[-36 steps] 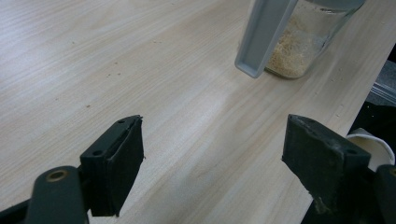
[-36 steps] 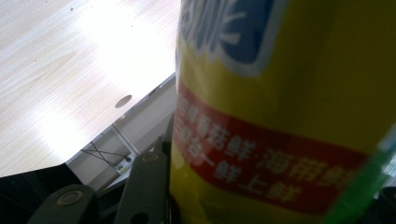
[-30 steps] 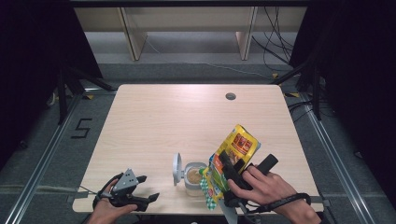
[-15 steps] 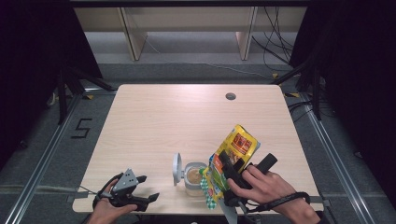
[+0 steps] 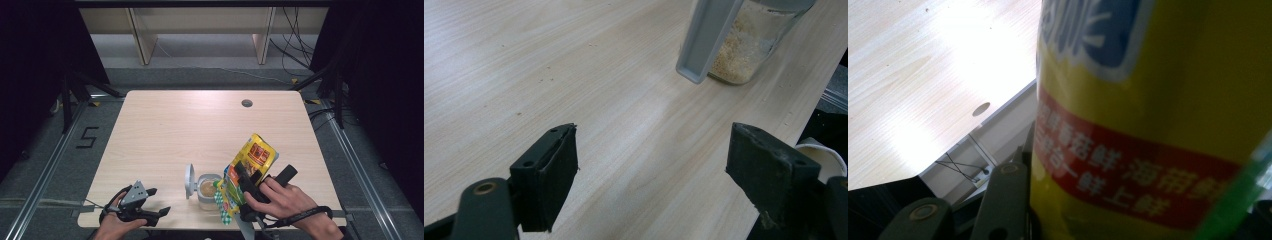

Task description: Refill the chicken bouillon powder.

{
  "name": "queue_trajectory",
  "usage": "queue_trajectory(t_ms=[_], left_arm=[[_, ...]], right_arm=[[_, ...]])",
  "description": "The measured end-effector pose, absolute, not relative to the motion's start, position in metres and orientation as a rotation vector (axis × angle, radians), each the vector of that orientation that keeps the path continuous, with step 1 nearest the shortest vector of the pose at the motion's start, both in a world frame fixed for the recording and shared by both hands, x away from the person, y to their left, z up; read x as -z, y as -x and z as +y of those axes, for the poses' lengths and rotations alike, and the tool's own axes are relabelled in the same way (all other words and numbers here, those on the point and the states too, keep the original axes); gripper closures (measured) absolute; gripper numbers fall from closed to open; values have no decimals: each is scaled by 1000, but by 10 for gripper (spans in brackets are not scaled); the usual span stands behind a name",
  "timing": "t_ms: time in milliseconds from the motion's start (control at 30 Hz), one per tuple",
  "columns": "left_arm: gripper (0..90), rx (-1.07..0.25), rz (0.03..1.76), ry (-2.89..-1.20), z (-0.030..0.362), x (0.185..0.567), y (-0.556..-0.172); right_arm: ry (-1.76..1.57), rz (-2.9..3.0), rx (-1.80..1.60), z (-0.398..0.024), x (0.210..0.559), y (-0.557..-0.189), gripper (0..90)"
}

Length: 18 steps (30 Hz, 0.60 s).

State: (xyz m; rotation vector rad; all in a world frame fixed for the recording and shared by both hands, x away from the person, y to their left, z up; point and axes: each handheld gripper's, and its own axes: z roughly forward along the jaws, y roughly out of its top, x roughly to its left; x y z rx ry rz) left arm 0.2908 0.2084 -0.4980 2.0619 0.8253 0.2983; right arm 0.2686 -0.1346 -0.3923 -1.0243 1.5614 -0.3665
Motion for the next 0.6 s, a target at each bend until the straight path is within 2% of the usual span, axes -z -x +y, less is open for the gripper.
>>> queue_trajectory(t_ms=[600], left_arm=[[200, -314, 808, -2100, 211, 497, -292]], right_arm=[[1032, 1553, 361, -133, 392, -267, 646]])
